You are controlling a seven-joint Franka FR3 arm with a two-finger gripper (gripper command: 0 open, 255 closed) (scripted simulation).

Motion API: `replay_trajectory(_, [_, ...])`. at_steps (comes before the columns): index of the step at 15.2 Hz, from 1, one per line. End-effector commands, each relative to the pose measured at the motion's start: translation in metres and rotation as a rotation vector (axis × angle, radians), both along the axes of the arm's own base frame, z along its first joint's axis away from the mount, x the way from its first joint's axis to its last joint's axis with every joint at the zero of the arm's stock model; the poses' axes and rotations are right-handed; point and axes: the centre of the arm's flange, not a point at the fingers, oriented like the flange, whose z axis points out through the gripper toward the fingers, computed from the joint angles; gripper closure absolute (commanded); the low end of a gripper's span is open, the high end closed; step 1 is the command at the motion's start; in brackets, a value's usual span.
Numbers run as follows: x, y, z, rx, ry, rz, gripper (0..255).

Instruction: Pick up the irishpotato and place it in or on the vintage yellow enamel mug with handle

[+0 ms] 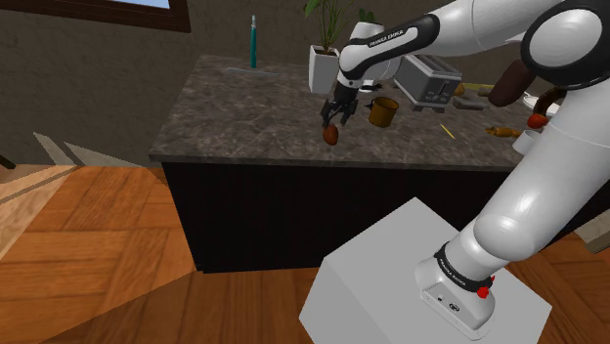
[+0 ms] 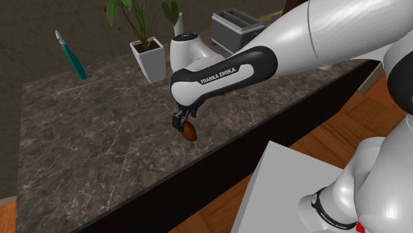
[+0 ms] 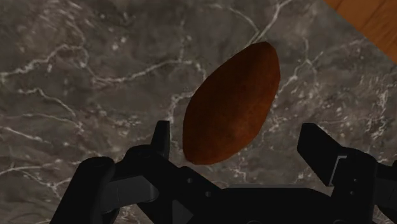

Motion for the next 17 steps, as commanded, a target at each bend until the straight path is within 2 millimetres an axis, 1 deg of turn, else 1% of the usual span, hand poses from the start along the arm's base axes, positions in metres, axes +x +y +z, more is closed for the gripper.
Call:
replay_trajectory(1, [0.002,0.000,-0.011,0.001,-0.001,0.000,0])
replay_trajectory(4, [0.002,0.002,-0.026,0.001,-0.001,0.000,0])
replay_trajectory(5, [0.002,0.002,-0.035,0.001,-0.001,0.000,0])
replay_trajectory(13, [0.002,0.002,-0.035,0.001,-0.001,0.000,0])
replay_trajectory(14, [0.002,0.002,-0.035,0.001,-0.001,0.000,255])
replay_trajectory(17, [0.002,0.002,-0.035,0.001,-0.001,0.000,255])
